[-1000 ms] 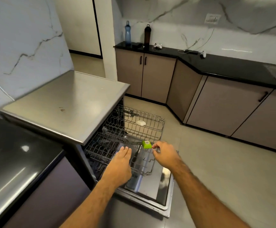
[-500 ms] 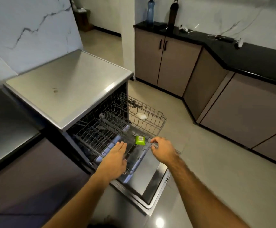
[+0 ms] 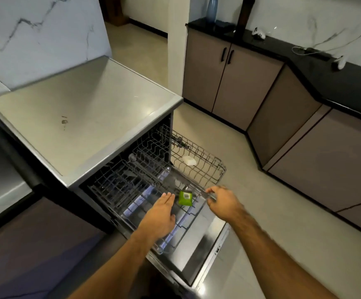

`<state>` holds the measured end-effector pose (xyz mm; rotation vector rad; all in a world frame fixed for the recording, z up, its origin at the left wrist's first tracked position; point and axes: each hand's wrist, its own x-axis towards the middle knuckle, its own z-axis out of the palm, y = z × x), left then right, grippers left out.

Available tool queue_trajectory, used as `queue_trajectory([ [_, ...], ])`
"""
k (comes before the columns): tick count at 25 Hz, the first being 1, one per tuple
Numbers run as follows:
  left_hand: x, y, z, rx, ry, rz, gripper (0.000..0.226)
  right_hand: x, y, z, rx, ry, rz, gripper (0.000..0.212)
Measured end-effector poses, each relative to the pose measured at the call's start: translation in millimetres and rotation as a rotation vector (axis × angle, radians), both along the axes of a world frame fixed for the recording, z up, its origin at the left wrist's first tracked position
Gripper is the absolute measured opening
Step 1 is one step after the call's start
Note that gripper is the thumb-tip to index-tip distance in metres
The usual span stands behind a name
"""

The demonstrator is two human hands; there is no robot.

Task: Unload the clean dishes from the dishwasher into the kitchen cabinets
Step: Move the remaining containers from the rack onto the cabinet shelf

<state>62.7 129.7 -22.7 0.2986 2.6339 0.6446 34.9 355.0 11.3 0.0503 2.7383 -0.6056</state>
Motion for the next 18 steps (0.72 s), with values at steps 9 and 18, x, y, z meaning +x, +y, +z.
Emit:
queue_trajectory([
  [9, -24.4, 22.8, -44.9, -0.025, -0.163, 0.033, 0.074, -33.7, 21.0, -59.6, 0.013, -0.144, -0.020, 0.023],
  [18, -36.0, 78.5, -76.9, 0.013, -0.297, 0.336, 0.071, -82.7, 57.3, -111.9, -0.022, -0.247, 0.244, 0.023],
])
